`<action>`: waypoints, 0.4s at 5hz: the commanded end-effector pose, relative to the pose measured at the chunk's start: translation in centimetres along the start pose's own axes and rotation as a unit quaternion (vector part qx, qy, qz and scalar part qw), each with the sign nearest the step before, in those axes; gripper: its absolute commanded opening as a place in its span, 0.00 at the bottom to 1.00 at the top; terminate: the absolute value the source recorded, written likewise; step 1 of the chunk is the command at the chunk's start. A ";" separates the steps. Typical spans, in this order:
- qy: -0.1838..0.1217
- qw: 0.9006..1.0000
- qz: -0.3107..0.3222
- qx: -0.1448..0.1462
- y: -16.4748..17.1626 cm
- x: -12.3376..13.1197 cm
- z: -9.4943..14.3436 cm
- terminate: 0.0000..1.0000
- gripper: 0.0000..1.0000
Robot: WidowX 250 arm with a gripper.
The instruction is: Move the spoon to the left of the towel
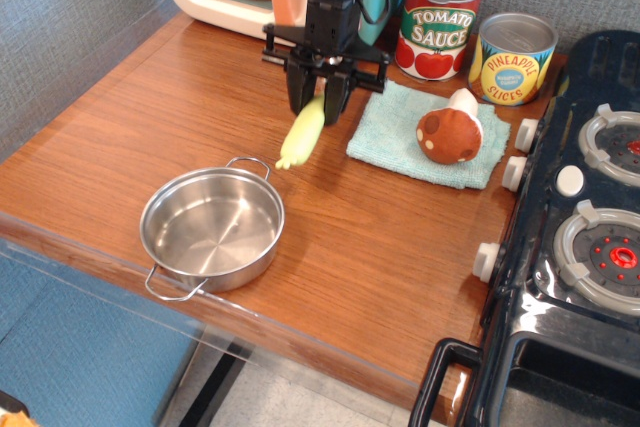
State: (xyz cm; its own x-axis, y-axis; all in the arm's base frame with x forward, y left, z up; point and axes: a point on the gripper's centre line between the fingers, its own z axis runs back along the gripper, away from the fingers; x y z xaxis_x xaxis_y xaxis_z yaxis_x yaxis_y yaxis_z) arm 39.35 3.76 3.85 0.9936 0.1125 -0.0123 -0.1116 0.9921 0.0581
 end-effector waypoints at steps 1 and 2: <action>-0.007 1.000 -0.010 0.008 3.0 3.4 1.5 0.00 0.00; 0.004 1.000 -0.025 0.012 3.3 4.0 1.1 0.00 0.00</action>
State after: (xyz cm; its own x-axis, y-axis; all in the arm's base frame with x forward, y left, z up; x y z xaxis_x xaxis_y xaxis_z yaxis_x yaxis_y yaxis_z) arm 42.41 6.66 1.70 0.9933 0.0671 -0.0940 -0.0605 0.9956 0.0714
